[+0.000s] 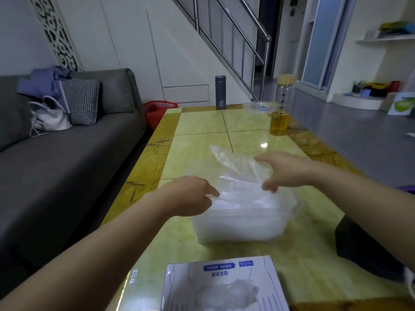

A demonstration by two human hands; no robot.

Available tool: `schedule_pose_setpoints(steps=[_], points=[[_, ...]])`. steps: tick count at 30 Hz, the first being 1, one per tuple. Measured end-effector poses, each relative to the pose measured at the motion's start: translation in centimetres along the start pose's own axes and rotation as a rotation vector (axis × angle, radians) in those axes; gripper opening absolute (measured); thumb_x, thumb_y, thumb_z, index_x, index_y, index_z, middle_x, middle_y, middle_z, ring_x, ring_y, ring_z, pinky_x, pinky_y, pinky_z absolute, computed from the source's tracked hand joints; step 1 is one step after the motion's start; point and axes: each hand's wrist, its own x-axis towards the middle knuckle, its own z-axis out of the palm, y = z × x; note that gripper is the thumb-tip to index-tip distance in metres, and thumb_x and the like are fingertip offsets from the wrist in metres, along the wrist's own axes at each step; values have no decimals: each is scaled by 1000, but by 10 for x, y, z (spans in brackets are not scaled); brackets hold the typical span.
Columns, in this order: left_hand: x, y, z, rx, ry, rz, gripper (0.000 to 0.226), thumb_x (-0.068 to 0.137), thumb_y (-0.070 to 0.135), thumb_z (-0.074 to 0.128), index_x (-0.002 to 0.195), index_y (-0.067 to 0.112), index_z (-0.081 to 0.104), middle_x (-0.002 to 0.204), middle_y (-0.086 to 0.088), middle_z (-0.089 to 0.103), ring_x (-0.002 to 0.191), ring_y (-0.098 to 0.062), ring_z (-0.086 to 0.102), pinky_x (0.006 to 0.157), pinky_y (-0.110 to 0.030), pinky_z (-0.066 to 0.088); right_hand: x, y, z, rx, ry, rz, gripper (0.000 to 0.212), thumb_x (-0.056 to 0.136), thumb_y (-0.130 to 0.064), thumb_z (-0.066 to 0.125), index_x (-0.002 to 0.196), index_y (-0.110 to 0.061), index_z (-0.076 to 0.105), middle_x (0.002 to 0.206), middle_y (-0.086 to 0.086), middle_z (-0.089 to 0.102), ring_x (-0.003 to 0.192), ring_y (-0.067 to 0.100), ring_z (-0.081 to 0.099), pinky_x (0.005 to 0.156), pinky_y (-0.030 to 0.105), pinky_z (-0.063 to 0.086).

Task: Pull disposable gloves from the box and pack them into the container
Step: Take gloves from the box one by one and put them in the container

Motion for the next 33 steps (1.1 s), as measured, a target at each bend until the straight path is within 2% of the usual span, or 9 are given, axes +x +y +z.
schedule_pose_setpoints(steps=[7, 11, 14, 16, 18, 21, 25, 29, 33], points=[[26, 14, -22, -279, -266, -92, 53, 100, 45, 20, 132, 22, 56, 150, 0, 38, 138, -20, 33, 113, -37, 22, 26, 0, 35, -337, -87, -3, 63, 72, -2, 71, 130, -9, 47, 111, 8, 58, 88, 22, 63, 73, 33, 57], [49, 12, -12, -38, -373, -68, 41, 100, 37, 34, 130, 22, 58, 144, 1, 46, 130, -19, 43, 111, -36, 31, 22, -6, 35, -497, -97, 37, 56, 82, -15, 69, 133, -14, 46, 125, 10, 49, 102, 25, 60, 88, 35, 49], [58, 18, -2, 127, -430, -5, 42, 97, 35, 48, 136, 20, 52, 141, 2, 48, 128, -18, 44, 104, -29, 34, 14, -18, 31, -758, 116, -14, 46, 87, -32, 64, 131, -25, 49, 133, 10, 41, 117, 27, 45, 99, 39, 32], [61, 22, 3, 95, -424, 3, 45, 94, 36, 55, 138, 26, 50, 143, 3, 46, 128, -18, 44, 102, -28, 33, 19, -23, 35, -692, 181, -146, 49, 88, -34, 64, 133, -26, 49, 135, 6, 41, 120, 26, 43, 97, 38, 35], [67, 23, 10, 78, -451, 11, 47, 92, 36, 58, 138, 28, 48, 143, 2, 45, 126, -19, 45, 102, -29, 34, 29, -22, 45, -485, 18, -243, 62, 85, -29, 70, 140, -24, 43, 138, 2, 39, 118, 25, 48, 94, 35, 43], [74, 21, 24, 77, -495, 7, 53, 91, 35, 60, 141, 27, 43, 143, -1, 45, 125, -22, 46, 99, -28, 35, 53, -7, 65, -434, -304, -127, 92, 72, -29, 81, 147, -28, 27, 144, 2, 32, 124, 31, 45, 95, 42, 45], [83, 16, 36, 60, -531, -4, 55, 94, 28, 57, 145, 25, 36, 145, -3, 41, 127, -24, 45, 99, -29, 35, 75, 6, 75, -500, -440, -17, 115, 63, -32, 87, 150, -32, 13, 152, 5, 22, 134, 36, 35, 101, 54, 40], [78, 19, 28, 84, -495, -12, 48, 98, 17, 46, 145, 24, 36, 148, 0, 39, 129, -21, 43, 102, -28, 33, 71, 3, 70, -449, -344, -60, 105, 71, -27, 82, 151, -29, 15, 153, 5, 27, 135, 31, 35, 101, 43, 41], [47, 26, 1, 68, -269, 37, 44, 97, 21, 52, 140, 21, 45, 141, 2, 49, 127, -17, 47, 104, -28, 34, 29, -7, 43, -285, 11, -189, 60, 88, -24, 66, 142, -22, 40, 142, 3, 47, 125, 21, 47, 102, 34, 41]])
